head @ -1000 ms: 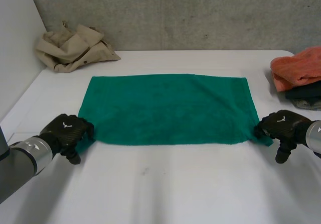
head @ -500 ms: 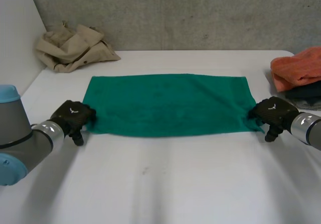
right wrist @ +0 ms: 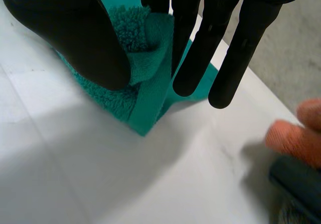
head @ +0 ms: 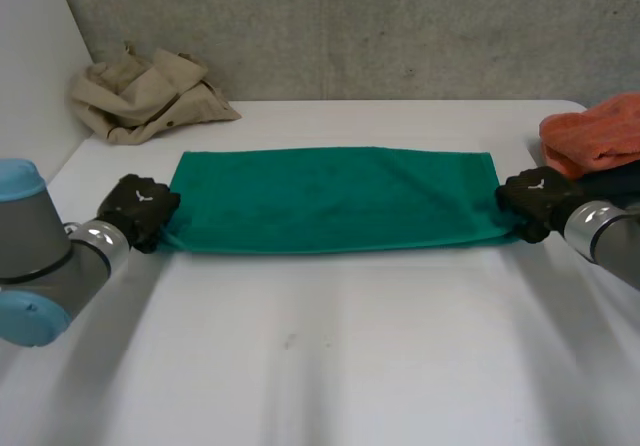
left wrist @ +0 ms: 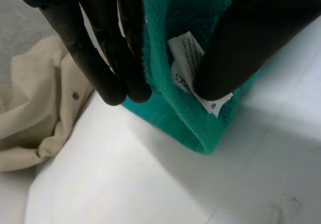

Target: Fold the laundry.

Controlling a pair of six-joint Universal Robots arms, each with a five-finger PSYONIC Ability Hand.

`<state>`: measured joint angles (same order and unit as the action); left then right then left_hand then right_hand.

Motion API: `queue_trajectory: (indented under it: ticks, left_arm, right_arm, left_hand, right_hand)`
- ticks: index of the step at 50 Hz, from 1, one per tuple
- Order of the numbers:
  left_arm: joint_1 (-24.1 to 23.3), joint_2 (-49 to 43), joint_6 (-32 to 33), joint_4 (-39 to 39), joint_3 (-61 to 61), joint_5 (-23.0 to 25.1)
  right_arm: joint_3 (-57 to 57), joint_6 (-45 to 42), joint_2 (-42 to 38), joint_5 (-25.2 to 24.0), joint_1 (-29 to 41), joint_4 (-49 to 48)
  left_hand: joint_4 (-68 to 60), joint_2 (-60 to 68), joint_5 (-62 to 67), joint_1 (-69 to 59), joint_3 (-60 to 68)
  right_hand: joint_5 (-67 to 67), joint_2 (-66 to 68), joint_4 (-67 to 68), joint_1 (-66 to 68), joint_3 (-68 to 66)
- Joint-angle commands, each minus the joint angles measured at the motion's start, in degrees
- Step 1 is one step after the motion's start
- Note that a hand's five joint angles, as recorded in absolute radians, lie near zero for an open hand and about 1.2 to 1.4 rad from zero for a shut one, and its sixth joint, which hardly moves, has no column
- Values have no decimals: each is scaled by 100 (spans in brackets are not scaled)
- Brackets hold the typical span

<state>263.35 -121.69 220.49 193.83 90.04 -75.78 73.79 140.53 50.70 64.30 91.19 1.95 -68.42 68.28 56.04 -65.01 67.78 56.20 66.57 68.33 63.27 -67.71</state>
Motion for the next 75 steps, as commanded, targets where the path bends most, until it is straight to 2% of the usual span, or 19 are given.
queue_trajectory:
  ticks: [1,9,11,15,21,25,26,29,30,32,33,35,39,45,59,60,64,72,75]
  left_arm:
    - [207,1050,-217,-915,584,54]
    - [436,1684,204,-3042,1130,432]
    - [489,1640,432,-3542,1086,433]
    - [436,1343,626,-3861,640,415]
    - [85,753,223,-3555,-766,231]
    - [-91,515,-356,-2949,-2128,38]
    - [-117,506,-784,-2521,-2609,-85]
    - [-100,576,-1507,-1615,-3114,-305]
    - [-48,681,-1936,-907,-3254,-523]
    - [23,848,-2316,-209,-3300,-788]
    - [49,962,-2666,439,-3282,-981]
    - [58,1051,-2862,821,-3300,-1035]
    - [14,981,-2889,534,-3335,-799]
    - [-179,726,-2793,-64,-3151,-569]
    - [-109,374,-2310,-117,-1429,-447]
    - [-126,400,-2222,-117,-1193,-359]
    - [-144,532,-2028,-117,-726,-96]
    - [-302,1330,-2019,-240,-321,221]
    - [-416,1630,-2028,-380,-311,248]
  right_arm:
    - [-181,124,493,398,-330,1832]
    - [-199,-1509,695,1259,-497,4750]
    - [-260,-1930,652,1479,-489,5051]
    - [-461,-1925,424,1620,-322,4798]
    - [-1497,-1363,186,1638,91,4060]
    - [-2622,-117,238,1656,241,2919]
    - [-2946,556,343,1665,259,2307]
    - [-3117,1527,606,1691,206,1302]
    - [-3065,2078,860,1708,171,550]
    - [-2968,2477,1055,1779,145,-183]
    - [-2898,2618,1134,1822,144,-517]
    - [-2669,2717,1275,1919,145,-1275]
    - [-2537,2532,1284,1876,284,-1242]
    - [-2502,2155,1013,1603,575,-531]
    - [-1931,1258,98,1577,812,858]
    - [-1747,1266,45,1577,821,1042]
    - [-1255,1441,45,1620,891,1272]
    - [-464,2126,431,1770,1207,966]
    - [-305,2364,572,1779,1357,737]
  left_hand:
    - [-1158,1172,1396,-1499,1222]
    - [-1158,1172,1396,-1499,1222]
    - [-1158,1172,1396,-1499,1222]
    - [-1158,1172,1396,-1499,1222]
    - [-1158,1172,1396,-1499,1222]
    - [-1158,1172,1396,-1499,1222]
    - [-1158,1172,1396,-1499,1222]
    - [-1158,1172,1396,-1499,1222]
    - [-1158,1172,1396,-1499,1222]
    - [-1158,1172,1396,-1499,1222]
    - [-1158,1172,1396,-1499,1222]
    - [-1158,1172,1396,-1499,1222]
    - [-1158,1172,1396,-1499,1222]
    - [-1158,1172,1396,-1499,1222]
    - [-1158,1172,1396,-1499,1222]
    - [-1158,1172,1396,-1499,1222]
    - [-1158,1172,1396,-1499,1222]
    - [-1158,1172,1396,-1499,1222]
    - [-1158,1172,1396,-1499,1222]
  right_hand:
    - [1380,1343,1167,1673,-1229]
    - [1380,1343,1167,1673,-1229]
    - [1380,1343,1167,1673,-1229]
    - [1380,1343,1167,1673,-1229]
    - [1380,1343,1167,1673,-1229]
    - [1380,1343,1167,1673,-1229]
    - [1380,1343,1167,1673,-1229]
    - [1380,1343,1167,1673,-1229]
    - [1380,1343,1167,1673,-1229]
    - [1380,1343,1167,1673,-1229]
    - [1380,1343,1167,1673,-1229]
    - [1380,1343,1167,1673,-1229]
    - [1380,1343,1167,1673,-1229]
    - [1380,1343,1167,1673,-1229]
    - [1328,1290,1115,1620,-1177]
    - [-721,-758,-934,-428,872]
    - [-3023,-3061,-3236,-2731,3174]
    - [-5446,-5484,-5659,-5154,5597]
    - [-5620,-5657,-5833,-5327,5771]
